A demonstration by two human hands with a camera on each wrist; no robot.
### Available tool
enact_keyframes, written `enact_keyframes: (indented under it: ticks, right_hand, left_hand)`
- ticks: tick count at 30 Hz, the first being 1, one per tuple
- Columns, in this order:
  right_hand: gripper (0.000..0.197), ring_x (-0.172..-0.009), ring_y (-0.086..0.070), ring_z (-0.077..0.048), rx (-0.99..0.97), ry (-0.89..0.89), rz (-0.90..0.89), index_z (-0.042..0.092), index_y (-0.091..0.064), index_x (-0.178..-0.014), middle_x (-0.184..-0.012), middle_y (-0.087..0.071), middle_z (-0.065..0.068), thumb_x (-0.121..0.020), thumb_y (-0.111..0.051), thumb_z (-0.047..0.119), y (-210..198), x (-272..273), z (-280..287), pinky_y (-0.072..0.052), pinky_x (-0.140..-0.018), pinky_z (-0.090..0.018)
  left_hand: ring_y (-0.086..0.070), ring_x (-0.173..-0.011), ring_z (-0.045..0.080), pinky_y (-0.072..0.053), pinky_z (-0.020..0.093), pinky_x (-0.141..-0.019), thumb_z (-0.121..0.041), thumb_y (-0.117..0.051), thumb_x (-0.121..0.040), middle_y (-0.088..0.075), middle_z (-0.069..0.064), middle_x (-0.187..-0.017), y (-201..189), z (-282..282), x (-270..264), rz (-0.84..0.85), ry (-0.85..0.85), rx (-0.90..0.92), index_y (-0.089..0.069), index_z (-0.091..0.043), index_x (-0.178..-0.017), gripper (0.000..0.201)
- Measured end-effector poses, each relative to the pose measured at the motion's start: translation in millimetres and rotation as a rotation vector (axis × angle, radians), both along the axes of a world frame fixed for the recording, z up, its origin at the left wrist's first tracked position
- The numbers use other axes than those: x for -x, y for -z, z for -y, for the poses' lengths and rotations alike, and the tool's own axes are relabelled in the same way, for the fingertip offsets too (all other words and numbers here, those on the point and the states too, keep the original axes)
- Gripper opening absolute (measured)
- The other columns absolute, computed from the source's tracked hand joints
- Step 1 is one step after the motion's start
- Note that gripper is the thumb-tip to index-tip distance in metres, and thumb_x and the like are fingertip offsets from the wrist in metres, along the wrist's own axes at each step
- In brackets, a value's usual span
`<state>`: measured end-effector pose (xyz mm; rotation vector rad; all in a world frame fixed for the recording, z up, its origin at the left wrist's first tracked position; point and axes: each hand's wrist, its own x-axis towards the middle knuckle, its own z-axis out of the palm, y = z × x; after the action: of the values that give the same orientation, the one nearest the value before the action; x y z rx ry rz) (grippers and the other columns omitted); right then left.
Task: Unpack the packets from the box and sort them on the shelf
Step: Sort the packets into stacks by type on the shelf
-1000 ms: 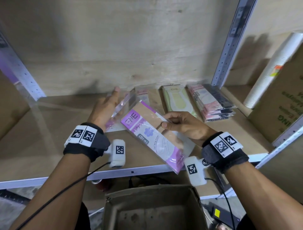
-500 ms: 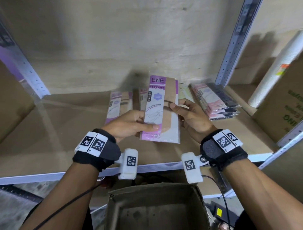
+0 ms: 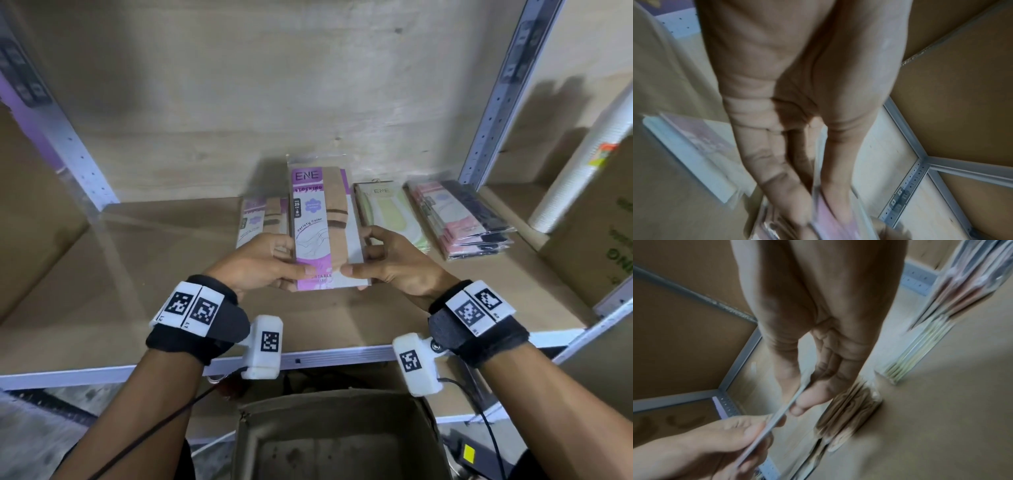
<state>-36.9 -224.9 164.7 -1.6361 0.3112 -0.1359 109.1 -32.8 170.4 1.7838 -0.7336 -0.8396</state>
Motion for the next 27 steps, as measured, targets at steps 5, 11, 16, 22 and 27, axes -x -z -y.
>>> enact_keyframes:
  ticks: [5, 11, 16, 22, 27]
  right_hand:
    - [0.045, -0.061, -0.058, -0.028, 0.077, 0.038, 0.012, -0.002, -0.053, -0.122, -0.089, -0.062, -0.023, -0.082, -0.071, -0.011, -17.6, -32.2, -7.3, -0.054, -0.061, -0.034]
    - [0.06, -0.069, -0.065, -0.023, 0.416, 0.118, -0.044, 0.001, -0.052, -0.134, -0.083, -0.064, -0.006, -0.079, -0.077, -0.003, -38.8, -100.6, -30.5, -0.061, -0.07, -0.037]
    - [0.072, -0.109, -0.062, -0.031, 0.802, 0.118, -0.176, 0.006, -0.046, -0.14, -0.13, -0.056, -0.015, -0.077, -0.08, 0.015, -39.8, -141.2, -47.7, -0.055, -0.087, -0.037]
    - [0.07, -0.114, -0.06, -0.029, 0.99, 0.016, -0.379, 0.003, -0.054, -0.132, -0.129, -0.058, -0.013, -0.074, -0.085, 0.026, -30.6, -159.9, -61.8, -0.053, -0.089, -0.032]
    - [0.046, -0.103, -0.064, -0.028, 0.98, -0.044, -0.48, 0.002, -0.056, -0.101, -0.107, -0.062, -0.01, -0.076, -0.085, 0.026, -26.3, -167.1, -69.5, -0.055, -0.089, -0.037]
  left_hand:
    - [-0.067, -0.057, 0.004, -0.055, 0.018, -0.055, -0.005, -0.084, -0.078, -0.075, 0.004, -0.084, -5.2, -4.4, -25.4, 0.084, -0.259, 0.06, -0.071, -0.009, -0.094, 0.021]
    - [-0.073, -0.092, 0.027, -0.061, 0.035, -0.081, -0.007, -0.083, -0.081, -0.074, 0.016, -0.106, -4.8, -14.2, -68.3, 0.144, -0.445, 0.067, -0.067, 0.001, -0.11, 0.034]
    - [-0.074, -0.085, 0.029, -0.06, 0.042, -0.086, -0.005, -0.086, -0.076, -0.075, 0.019, -0.099, 2.8, -25.3, -87.5, 0.187, -0.546, -0.006, -0.07, -0.002, -0.099, 0.029]
    - [-0.075, -0.088, 0.027, -0.061, 0.041, -0.089, -0.015, -0.092, -0.069, -0.079, 0.009, -0.093, 15.3, -36.0, -95.1, 0.266, -0.564, -0.175, -0.081, -0.009, -0.088, 0.022]
    - [-0.076, -0.086, 0.026, -0.062, 0.041, -0.087, -0.019, -0.095, -0.065, -0.079, 0.009, -0.088, 20.3, -40.3, -93.7, 0.203, -0.529, -0.247, -0.082, -0.006, -0.088, 0.03]
